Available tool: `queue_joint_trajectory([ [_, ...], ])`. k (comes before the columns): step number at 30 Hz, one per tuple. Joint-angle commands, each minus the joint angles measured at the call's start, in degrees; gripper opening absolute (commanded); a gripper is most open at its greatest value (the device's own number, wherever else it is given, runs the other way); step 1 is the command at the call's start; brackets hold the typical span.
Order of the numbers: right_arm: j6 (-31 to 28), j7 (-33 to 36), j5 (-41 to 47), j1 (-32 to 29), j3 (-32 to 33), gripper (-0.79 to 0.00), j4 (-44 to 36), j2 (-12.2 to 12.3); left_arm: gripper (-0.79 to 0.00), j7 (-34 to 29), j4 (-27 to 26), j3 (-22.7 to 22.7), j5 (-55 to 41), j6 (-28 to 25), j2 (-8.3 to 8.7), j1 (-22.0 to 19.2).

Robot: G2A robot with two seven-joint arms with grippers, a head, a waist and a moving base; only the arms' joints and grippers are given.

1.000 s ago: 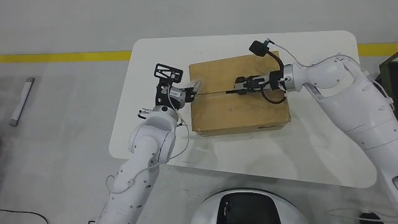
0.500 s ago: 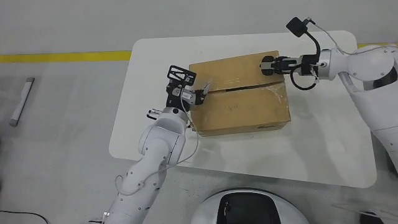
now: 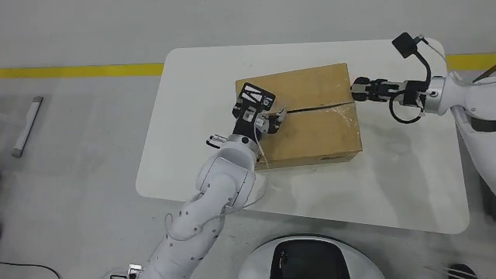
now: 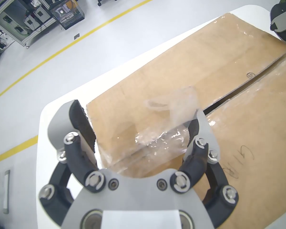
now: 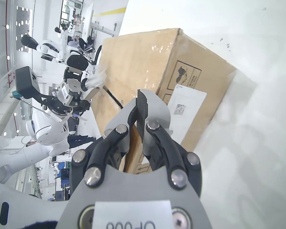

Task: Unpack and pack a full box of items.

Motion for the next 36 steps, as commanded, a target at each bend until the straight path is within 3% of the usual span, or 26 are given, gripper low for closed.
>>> queue_joint_trajectory([
  [1,0.0,0.0,0.2,-1.1,1.2,-0.785,-0.4,0.3,0.000,-0.1,0.7,1.0,0.2,0.4,-0.48,-0.7],
  [19,-0.9,-0.2,2.9,-7.6,7.7,-0.785,-3.9,2.3,0.000,-1.3,2.8,6.4,1.2,1.8,-4.50,-4.1],
  [28,-1.6,-1.7,5.7,-6.7,5.2,-0.779,-6.4,2.2,0.000,-5.2,-3.1,0.5,2.5,1.1,-4.13,-0.5],
  [29,-1.3,-1.7,6.5,-6.4,4.4,-0.702,-6.6,2.1,0.000,-5.8,-4.2,-0.7,2.8,0.9,-3.95,0.3],
  [31,-1.0,-0.7,8.0,-5.4,2.4,-0.403,-7.3,1.8,0.000,-7.3,-6.3,-3.4,3.2,0.7,-3.55,1.9],
  [34,-0.4,0.5,7.9,-3.0,-0.6,-0.329,-7.4,1.5,0.000,-9.0,-9.2,-7.5,4.4,0.0,-2.93,4.5],
  [36,0.3,1.5,6.9,-0.9,-2.9,-0.382,-6.8,1.3,0.000,-9.9,-10.9,-10.0,5.8,-0.2,-2.54,6.5],
])
